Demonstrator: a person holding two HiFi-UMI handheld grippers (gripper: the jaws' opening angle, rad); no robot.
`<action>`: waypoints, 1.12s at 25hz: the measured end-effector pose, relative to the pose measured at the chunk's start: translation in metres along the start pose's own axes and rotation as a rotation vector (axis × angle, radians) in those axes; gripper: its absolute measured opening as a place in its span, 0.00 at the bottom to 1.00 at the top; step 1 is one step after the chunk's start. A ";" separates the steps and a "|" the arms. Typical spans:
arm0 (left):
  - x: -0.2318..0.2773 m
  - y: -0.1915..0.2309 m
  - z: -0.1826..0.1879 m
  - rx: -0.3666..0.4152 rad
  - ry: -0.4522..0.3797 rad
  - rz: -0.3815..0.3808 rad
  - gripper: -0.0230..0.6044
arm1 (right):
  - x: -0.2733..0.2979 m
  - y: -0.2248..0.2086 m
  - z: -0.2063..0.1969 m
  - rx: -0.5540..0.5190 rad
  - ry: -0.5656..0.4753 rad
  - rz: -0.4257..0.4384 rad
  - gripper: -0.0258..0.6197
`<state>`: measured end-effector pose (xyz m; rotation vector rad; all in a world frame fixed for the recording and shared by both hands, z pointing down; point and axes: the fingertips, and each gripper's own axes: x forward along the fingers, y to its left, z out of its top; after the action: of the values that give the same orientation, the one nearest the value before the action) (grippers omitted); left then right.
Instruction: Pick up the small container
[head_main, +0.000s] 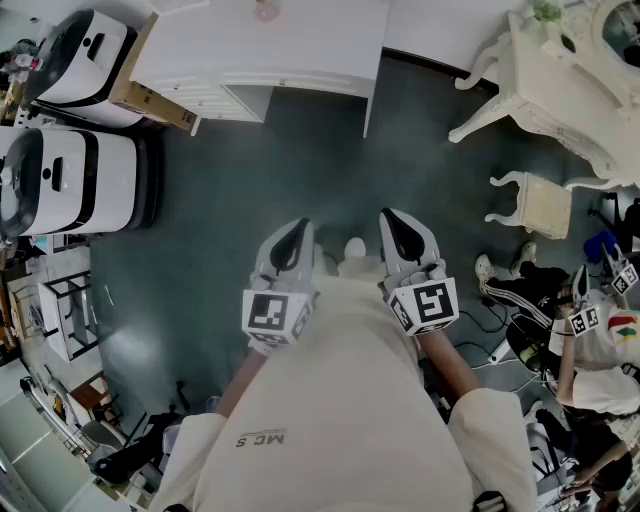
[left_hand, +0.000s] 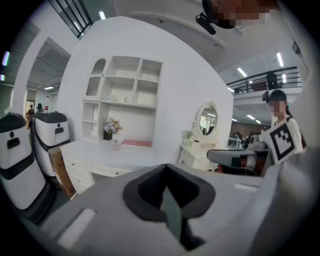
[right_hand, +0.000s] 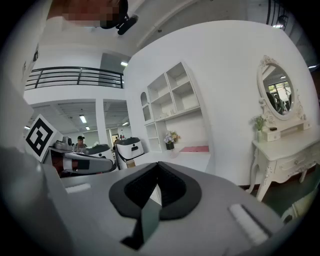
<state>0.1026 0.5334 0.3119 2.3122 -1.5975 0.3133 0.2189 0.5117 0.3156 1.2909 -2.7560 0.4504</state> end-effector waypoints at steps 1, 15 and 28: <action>0.005 -0.002 0.001 0.000 -0.003 0.001 0.04 | 0.000 -0.005 0.001 -0.002 0.000 0.002 0.04; 0.028 -0.008 0.005 0.001 0.015 0.016 0.04 | 0.003 -0.028 0.008 -0.015 -0.022 -0.011 0.04; 0.024 0.011 0.005 -0.017 0.015 0.059 0.04 | 0.014 -0.023 -0.003 0.019 -0.011 -0.004 0.03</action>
<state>0.1011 0.5069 0.3171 2.2489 -1.6568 0.3285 0.2272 0.4880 0.3267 1.3068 -2.7647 0.4714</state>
